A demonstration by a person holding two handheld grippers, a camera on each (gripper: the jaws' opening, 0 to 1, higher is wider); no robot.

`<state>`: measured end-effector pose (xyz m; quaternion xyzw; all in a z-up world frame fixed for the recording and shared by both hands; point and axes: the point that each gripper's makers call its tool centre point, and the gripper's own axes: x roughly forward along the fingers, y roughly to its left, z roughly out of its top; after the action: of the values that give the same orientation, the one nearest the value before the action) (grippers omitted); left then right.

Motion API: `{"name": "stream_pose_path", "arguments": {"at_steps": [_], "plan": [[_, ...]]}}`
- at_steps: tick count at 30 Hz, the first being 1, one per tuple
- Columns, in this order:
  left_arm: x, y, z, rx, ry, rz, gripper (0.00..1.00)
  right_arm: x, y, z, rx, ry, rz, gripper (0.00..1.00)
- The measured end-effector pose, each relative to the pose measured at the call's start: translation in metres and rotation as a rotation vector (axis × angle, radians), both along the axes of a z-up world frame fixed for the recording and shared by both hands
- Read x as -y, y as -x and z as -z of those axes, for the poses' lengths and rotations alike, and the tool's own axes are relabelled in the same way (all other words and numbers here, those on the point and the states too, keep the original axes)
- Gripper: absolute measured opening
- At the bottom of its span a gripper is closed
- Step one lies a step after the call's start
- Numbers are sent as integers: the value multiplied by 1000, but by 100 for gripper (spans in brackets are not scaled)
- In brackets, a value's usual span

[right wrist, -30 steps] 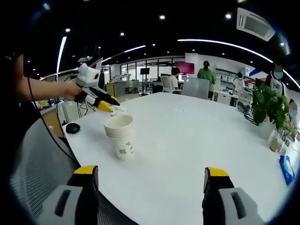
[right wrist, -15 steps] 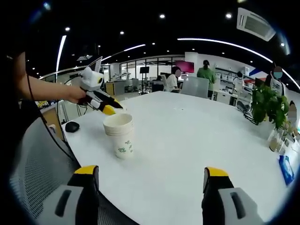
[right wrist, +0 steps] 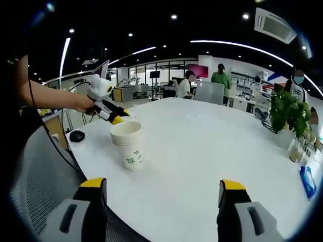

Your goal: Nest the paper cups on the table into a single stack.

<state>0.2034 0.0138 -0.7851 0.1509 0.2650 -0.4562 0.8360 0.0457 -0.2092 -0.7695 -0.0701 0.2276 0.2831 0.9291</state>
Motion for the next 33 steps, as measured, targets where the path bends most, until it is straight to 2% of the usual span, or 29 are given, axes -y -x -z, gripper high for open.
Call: {"name": "stream_pose_path", "arguments": {"at_steps": [7, 16, 20, 23, 27, 33], "plan": [[-4, -2, 1, 3, 2, -6, 36, -1, 0, -1, 3, 3, -2, 92], [1, 12, -23, 28, 45, -24, 36, -2, 1, -1, 4, 3, -3, 93], [4, 21, -40, 45, 57, -29, 36, -2, 0, -2, 5, 3, -4, 93], [3, 23, -58, 66, 94, -38, 36, 1, -2, -7, 35, 8, 3, 93], [5, 33, -82, 83, 121, -42, 36, 0, -2, -10, 41, 24, -3, 92], [12, 52, -112, 97, 165, -29, 36, 0, 2, -24, 53, 13, 4, 89]]}}
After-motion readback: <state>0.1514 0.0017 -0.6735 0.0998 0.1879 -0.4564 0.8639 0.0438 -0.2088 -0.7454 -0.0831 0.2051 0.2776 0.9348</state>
